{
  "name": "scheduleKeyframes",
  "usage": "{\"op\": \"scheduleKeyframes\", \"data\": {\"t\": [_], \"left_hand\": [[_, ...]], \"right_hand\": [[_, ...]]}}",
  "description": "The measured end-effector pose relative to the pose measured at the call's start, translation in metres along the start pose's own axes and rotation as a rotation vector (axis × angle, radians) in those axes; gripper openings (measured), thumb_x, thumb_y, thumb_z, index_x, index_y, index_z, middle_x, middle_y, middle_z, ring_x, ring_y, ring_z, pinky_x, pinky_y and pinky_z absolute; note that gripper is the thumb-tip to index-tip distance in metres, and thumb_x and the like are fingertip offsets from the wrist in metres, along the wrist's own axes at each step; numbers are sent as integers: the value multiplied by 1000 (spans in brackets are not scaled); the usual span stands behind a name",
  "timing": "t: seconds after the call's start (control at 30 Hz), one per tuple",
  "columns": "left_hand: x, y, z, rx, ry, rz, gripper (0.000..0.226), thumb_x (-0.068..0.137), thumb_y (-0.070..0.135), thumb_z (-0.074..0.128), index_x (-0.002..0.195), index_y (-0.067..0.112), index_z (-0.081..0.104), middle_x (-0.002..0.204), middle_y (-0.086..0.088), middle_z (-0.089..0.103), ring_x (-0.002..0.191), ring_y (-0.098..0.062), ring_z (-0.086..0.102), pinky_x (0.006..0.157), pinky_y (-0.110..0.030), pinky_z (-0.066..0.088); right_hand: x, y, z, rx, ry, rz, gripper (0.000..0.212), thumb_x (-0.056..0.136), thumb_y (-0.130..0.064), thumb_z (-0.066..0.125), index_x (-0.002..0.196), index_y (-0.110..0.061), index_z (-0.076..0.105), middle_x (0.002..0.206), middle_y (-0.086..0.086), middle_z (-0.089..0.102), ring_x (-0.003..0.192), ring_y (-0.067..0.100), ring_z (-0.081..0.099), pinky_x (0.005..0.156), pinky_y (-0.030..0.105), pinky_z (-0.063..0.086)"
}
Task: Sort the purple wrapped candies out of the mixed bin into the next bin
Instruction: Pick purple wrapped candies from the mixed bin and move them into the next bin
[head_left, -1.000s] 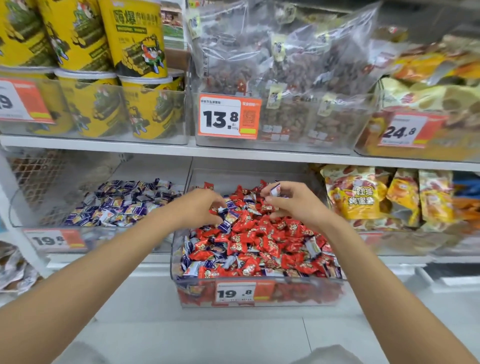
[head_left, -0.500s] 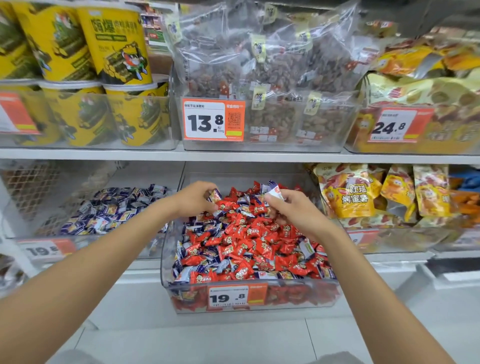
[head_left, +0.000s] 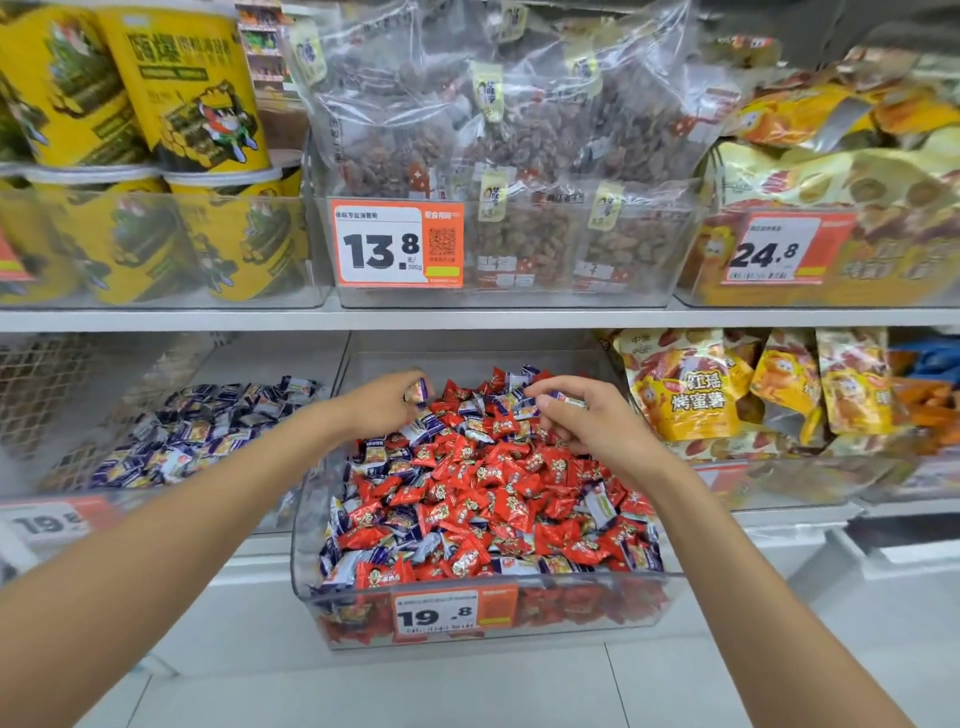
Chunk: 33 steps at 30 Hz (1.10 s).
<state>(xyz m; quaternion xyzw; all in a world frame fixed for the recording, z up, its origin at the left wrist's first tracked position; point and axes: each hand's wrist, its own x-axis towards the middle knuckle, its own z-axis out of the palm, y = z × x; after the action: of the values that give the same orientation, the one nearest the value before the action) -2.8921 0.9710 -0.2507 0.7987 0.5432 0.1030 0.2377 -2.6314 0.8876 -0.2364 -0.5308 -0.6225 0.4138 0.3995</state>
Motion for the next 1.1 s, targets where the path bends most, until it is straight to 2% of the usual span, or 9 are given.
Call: {"op": "scheduleKeyframes", "data": {"t": [0.13,0.33,0.47,0.57,0.63,0.73,0.83,0.93,1.1], "left_hand": [[19,-12,17,376,-101,-37,69,87,33,68,147,27,34,137,-9,46,126,-30,45,105,-45,40],[22,-13,10,352,-5,27,45,92,36,62,129,12,56,124,-10,56,111,-28,55,93,-36,45],[8,-4,7,24,122,61,29,94,38,56,107,12,61,91,3,60,86,-22,56,68,-29,40],[-3,10,6,-87,193,99,35,98,40,48,115,11,58,104,6,59,94,-18,54,75,-28,39],[-7,22,6,-171,176,89,37,100,36,46,123,9,55,114,6,53,102,-13,53,85,-24,39],[-9,38,9,-497,43,50,27,100,29,48,117,8,52,103,-3,55,76,-12,67,61,-20,51],[-1,47,12,-450,14,76,19,102,25,45,116,15,53,85,3,53,58,-4,57,52,-15,43],[15,50,21,-179,65,118,23,97,36,53,112,18,53,97,2,55,85,-11,56,65,-19,39],[32,39,40,125,-171,24,81,77,57,69,143,19,40,152,-6,34,136,-27,38,112,-41,34]], "right_hand": [[-3,4,-2,-22,-11,-3,15,98,-19,56,103,-20,71,71,0,61,57,9,45,50,21,36],[-10,11,-14,-43,6,-2,14,97,-21,59,99,-25,72,69,-2,64,58,11,45,47,22,33],[-14,10,-20,-15,34,-8,13,97,-19,59,101,-23,71,69,-3,64,59,10,47,50,22,36],[-15,10,-21,2,38,5,13,97,-20,59,100,-23,72,70,-2,65,60,11,47,51,24,36],[-14,10,-19,7,28,12,13,97,-19,59,99,-22,71,70,-1,64,58,10,46,50,22,35],[-14,9,-17,-12,9,18,13,96,-19,59,101,-21,71,70,-1,63,57,8,45,47,20,34],[-14,9,-18,-1,12,25,13,97,-19,59,102,-20,71,71,0,63,58,9,45,47,19,34],[-14,11,-20,10,18,19,13,97,-19,59,101,-21,71,71,1,64,58,10,45,48,21,35],[-14,16,-23,-10,26,18,12,96,-19,60,101,-20,71,72,1,64,56,8,46,47,17,36]]}}
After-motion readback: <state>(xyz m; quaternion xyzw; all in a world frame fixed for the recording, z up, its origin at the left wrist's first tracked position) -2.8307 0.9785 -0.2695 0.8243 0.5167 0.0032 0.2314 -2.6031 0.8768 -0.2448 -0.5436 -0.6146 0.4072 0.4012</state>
